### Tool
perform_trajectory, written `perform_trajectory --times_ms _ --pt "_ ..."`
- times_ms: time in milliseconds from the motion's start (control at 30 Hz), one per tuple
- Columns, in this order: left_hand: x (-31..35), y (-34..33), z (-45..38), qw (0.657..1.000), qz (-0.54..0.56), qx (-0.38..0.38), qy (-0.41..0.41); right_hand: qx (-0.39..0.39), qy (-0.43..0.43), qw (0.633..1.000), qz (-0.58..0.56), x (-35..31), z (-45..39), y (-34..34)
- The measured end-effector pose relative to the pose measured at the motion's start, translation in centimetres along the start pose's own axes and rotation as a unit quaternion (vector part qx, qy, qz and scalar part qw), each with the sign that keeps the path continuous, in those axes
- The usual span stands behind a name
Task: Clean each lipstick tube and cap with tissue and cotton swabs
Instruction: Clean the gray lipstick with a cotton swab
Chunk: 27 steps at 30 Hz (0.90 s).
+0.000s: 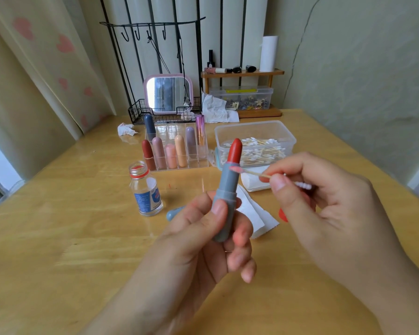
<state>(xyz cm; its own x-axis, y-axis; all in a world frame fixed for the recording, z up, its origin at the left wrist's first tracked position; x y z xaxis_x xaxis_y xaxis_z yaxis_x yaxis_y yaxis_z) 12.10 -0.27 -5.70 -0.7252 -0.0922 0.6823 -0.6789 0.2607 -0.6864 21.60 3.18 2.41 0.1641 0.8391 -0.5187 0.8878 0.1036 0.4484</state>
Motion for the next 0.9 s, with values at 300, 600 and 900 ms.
perform_trajectory --times_ms 300,600,900 --pt "-0.5 0.4 -0.3 1.000 0.000 -0.001 0.005 0.000 0.007 1.000 0.015 0.0 0.0 0.0" --pt "-0.2 0.3 -0.2 1.000 0.014 0.003 0.001 -0.022 0.023 0.999 0.012 -0.5 0.1 -0.6" --pt "0.0 0.2 -0.3 1.000 -0.002 -0.003 -0.010 -0.021 0.018 1.000 0.008 -0.6 0.0 -0.5"
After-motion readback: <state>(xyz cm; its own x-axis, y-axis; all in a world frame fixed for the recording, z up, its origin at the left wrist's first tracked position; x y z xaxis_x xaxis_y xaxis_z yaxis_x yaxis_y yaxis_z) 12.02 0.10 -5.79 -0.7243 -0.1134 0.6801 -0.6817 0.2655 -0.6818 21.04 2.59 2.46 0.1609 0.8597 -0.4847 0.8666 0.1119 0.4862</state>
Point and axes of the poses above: each hand's wrist, its own z-axis away from the middle knuckle, its own y-axis out of the back of the hand, x = y × z, the point moved 10 cm from there along -z, towards the middle knuckle, and after that the axes turned 2 degrees about z, right-handed, at the moved point
